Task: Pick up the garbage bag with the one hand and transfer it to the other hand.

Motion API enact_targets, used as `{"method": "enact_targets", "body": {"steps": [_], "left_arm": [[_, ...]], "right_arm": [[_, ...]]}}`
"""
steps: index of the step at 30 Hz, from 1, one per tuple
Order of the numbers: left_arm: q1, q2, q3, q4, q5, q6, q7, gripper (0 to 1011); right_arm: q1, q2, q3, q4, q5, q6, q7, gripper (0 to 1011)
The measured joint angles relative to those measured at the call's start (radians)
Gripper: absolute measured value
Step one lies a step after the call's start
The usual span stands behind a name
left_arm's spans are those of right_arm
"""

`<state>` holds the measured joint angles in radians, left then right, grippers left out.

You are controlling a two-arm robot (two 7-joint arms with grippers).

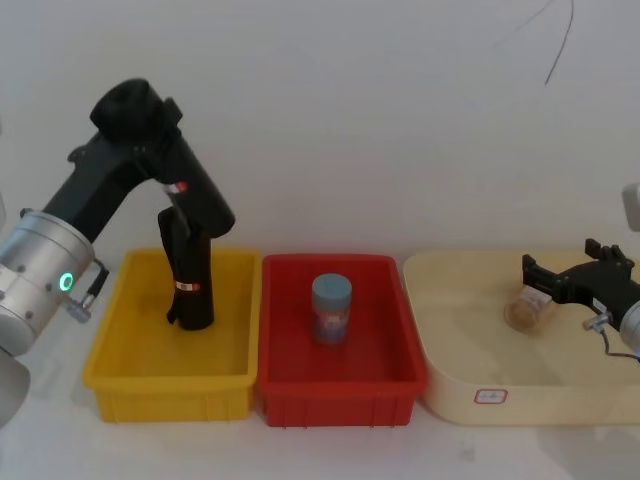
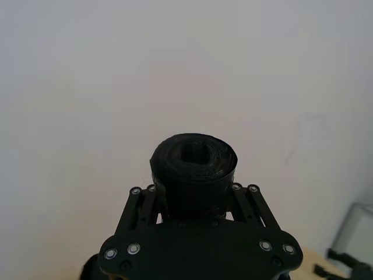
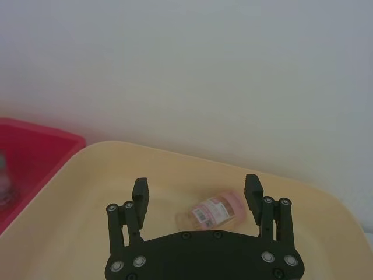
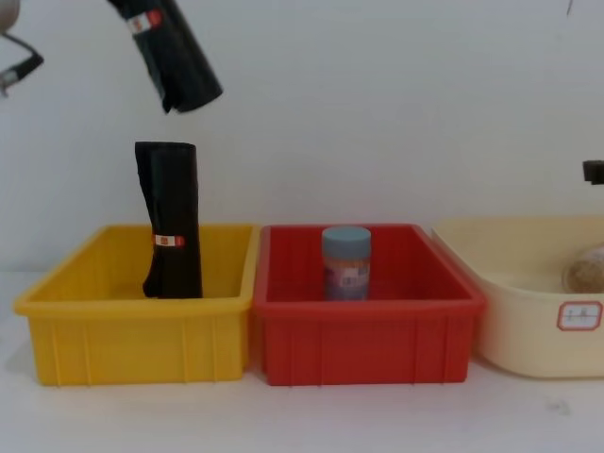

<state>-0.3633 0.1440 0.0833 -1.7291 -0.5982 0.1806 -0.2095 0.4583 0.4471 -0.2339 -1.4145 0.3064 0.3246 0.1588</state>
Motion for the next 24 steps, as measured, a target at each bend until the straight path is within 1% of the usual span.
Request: {"method": "enact_targets", "body": {"steps": [5, 10, 11, 15, 16, 17, 21, 23, 24], "left_arm": [[0.000, 0.005, -0.005, -0.028, -0.039, 0.012, -0.032, 496], [0.000, 0.007, -0.008, -0.043, -0.060, 0.018, -0.050, 496], [0.000, 0.008, -0.008, -0.047, -0.066, 0.020, -0.055, 496], [0.000, 0.009, -0.010, -0.055, -0.077, 0.023, -0.064, 496], [0.000, 0.010, -0.010, -0.056, -0.080, 0.023, -0.066, 496], [0.000, 0.010, -0.010, -0.059, -0.083, 0.024, -0.069, 496], [0.001, 0.011, -0.011, -0.063, -0.089, 0.026, -0.074, 496], [0.001, 0.011, -0.011, -0.066, -0.093, 0.027, -0.077, 496], [0.001, 0.011, -0.012, -0.066, -0.094, 0.028, -0.078, 496]], "right_arm": [[0.001, 0.014, -0.007, 0.000, 0.002, -0.020, 0.048, 1001], [-0.001, 0.029, -0.012, -0.006, 0.009, -0.039, 0.097, 1001], [-0.002, 0.033, -0.014, -0.010, 0.013, -0.047, 0.116, 1001], [-0.005, 0.046, -0.017, -0.020, 0.024, -0.063, 0.159, 1001], [-0.006, 0.052, -0.019, -0.024, 0.030, -0.071, 0.180, 1001], [-0.006, 0.052, -0.019, -0.024, 0.030, -0.071, 0.180, 1001], [-0.010, 0.069, -0.024, -0.038, 0.050, -0.092, 0.237, 1001], [-0.011, 0.074, -0.025, -0.042, 0.056, -0.098, 0.254, 1001], [-0.011, 0.079, -0.027, -0.047, 0.064, -0.105, 0.276, 1001]]}}
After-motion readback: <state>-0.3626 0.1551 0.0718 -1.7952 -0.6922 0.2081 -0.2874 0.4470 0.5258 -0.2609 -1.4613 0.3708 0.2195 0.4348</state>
